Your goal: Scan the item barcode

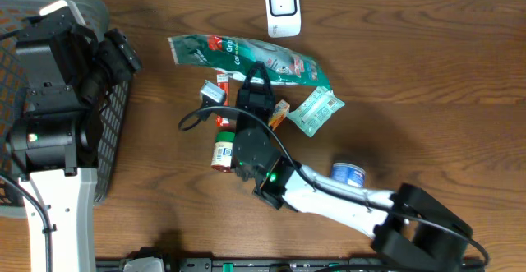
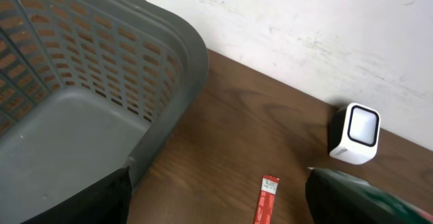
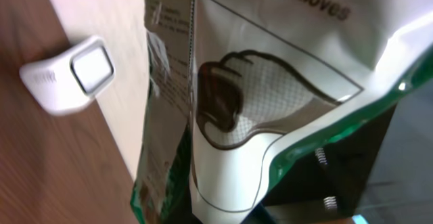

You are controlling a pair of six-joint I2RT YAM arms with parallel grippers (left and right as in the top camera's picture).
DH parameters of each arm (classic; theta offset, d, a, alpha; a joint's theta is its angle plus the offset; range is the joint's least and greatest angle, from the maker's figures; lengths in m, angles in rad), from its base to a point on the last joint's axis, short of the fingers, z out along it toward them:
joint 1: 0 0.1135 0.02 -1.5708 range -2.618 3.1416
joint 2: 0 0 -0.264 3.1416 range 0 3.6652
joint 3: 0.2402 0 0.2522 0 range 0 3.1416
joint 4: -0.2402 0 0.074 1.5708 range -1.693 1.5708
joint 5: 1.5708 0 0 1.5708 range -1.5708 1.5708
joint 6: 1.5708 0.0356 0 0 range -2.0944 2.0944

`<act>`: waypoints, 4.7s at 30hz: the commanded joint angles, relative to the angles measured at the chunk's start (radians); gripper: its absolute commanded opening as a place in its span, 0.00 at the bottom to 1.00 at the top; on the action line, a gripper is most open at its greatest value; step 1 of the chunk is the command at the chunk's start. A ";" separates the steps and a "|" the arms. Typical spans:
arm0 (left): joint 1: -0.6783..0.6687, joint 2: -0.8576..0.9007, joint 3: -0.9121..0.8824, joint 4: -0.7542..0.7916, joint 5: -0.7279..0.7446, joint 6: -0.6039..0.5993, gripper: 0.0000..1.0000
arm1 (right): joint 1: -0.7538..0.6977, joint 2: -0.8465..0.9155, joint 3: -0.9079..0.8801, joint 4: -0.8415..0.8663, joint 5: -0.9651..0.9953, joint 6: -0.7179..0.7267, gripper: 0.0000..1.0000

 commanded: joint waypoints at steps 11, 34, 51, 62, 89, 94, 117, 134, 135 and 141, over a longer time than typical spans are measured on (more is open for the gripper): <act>0.003 -0.005 0.008 0.000 -0.009 -0.001 0.82 | -0.148 0.231 0.191 0.074 -0.184 -0.299 0.01; 0.003 -0.005 0.008 0.000 -0.009 -0.001 0.82 | -0.359 0.756 0.739 0.078 -0.525 -0.320 0.01; 0.003 -0.005 0.008 0.000 -0.009 -0.001 0.82 | -0.392 0.839 0.779 -0.103 -0.584 -0.022 0.01; 0.003 -0.005 0.008 0.000 -0.009 -0.001 0.82 | -0.378 0.839 0.779 -0.107 -0.563 0.146 0.01; 0.003 -0.005 0.008 0.000 -0.009 -0.001 0.82 | -0.386 0.711 0.779 -0.122 -0.477 0.581 0.01; 0.003 -0.005 0.008 0.000 -0.009 -0.001 0.82 | -0.407 0.473 0.779 -0.422 -0.545 0.864 0.01; 0.003 -0.005 0.008 0.000 -0.009 -0.001 0.82 | -1.397 -0.125 0.645 -2.315 -0.439 1.978 0.01; 0.003 -0.005 0.008 0.000 -0.009 -0.001 0.82 | -1.838 -0.124 0.401 -2.255 -0.462 2.317 0.01; 0.003 -0.005 0.008 0.000 -0.009 -0.001 0.82 | -1.870 -0.124 0.375 -2.239 -0.522 2.317 0.01; 0.003 -0.005 0.008 0.000 -0.009 -0.001 0.82 | -2.013 -0.124 0.201 -2.056 -0.807 2.235 0.01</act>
